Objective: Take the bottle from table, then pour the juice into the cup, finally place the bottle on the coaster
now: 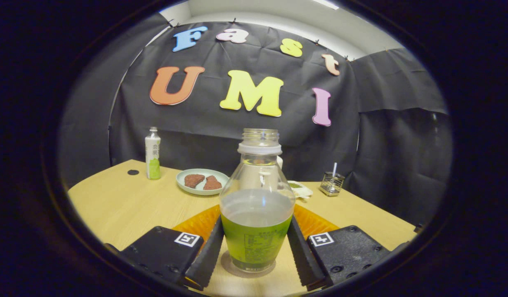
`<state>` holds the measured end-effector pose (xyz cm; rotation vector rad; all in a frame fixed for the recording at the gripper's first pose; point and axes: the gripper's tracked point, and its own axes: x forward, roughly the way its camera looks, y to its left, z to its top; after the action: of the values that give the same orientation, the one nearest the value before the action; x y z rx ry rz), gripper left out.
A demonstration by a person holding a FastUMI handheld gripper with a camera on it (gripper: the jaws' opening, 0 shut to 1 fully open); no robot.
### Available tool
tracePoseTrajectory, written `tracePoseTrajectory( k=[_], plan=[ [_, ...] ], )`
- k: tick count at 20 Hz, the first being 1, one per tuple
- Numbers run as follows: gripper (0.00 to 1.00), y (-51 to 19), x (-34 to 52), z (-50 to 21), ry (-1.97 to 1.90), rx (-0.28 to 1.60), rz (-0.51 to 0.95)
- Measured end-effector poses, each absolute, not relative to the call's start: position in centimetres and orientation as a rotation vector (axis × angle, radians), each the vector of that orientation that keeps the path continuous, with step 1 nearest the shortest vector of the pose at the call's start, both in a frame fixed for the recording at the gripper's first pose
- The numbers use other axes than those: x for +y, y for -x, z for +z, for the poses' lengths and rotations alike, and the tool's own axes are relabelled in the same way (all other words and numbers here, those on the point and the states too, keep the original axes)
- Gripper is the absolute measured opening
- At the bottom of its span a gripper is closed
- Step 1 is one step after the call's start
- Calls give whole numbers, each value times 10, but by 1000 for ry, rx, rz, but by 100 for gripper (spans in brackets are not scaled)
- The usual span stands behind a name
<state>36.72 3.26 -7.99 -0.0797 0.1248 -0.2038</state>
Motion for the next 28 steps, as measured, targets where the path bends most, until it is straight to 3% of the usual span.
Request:
tracePoseTrajectory(
  k=[8,11,18,28],
  plan=[
    [87,-369,22,-93,11,112,-200],
    [100,-360,11,-93,18,137,-242],
    [100,-335,26,-67,20,121,-173],
    [100,-252,23,-5,101,65,-219]
  ],
)
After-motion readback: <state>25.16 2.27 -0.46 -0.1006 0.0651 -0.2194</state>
